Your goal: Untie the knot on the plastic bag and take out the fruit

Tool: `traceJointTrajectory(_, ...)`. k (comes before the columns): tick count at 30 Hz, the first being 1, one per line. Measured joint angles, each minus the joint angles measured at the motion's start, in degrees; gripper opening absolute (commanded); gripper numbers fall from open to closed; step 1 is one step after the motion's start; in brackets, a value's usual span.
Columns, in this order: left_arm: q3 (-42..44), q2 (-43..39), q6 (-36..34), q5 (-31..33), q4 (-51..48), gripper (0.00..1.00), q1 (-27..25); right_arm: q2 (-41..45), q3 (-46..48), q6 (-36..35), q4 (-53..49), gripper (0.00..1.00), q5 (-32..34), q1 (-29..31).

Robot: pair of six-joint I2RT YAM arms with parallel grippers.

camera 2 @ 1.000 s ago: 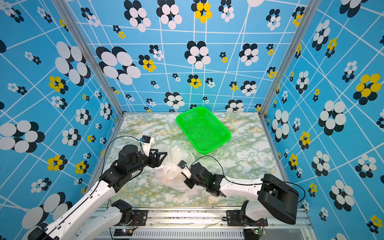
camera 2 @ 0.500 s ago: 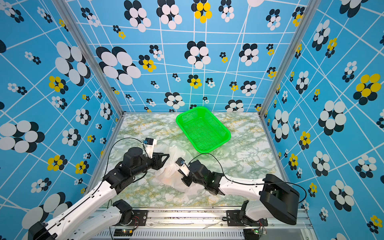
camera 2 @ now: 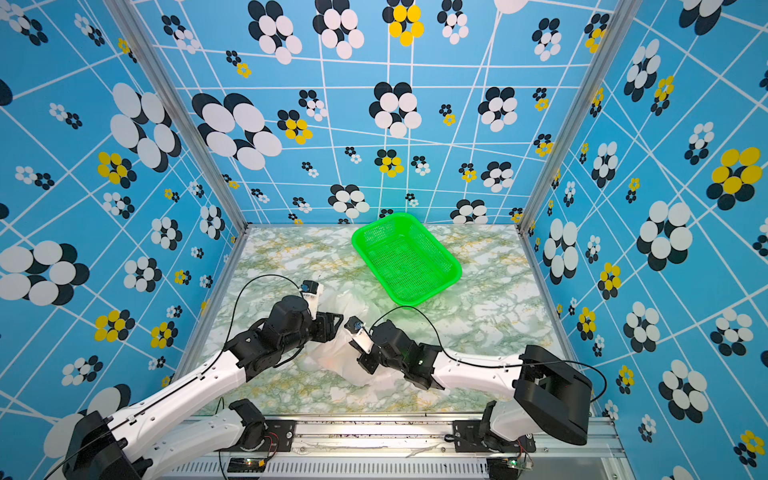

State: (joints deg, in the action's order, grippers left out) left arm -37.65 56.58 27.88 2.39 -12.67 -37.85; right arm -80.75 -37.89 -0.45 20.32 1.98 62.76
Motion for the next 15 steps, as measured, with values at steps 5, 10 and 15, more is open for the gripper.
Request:
traceJointTrajectory(5,0.0,0.6,0.0,-0.5,1.1,0.63,-1.7,-0.8,-1.2,0.0,0.0,0.08,-0.2,0.4)
traceJointTrajectory(10,-0.7,4.0,-0.1,-0.5,2.0,0.46,-2.4,-1.3,-1.7,0.0,0.0,0.08,-0.7,0.8)
traceJointTrajectory(15,-1.0,6.4,-1.7,0.5,2.4,0.05,-2.4,-1.3,-1.7,0.0,0.0,0.08,-1.0,1.0)
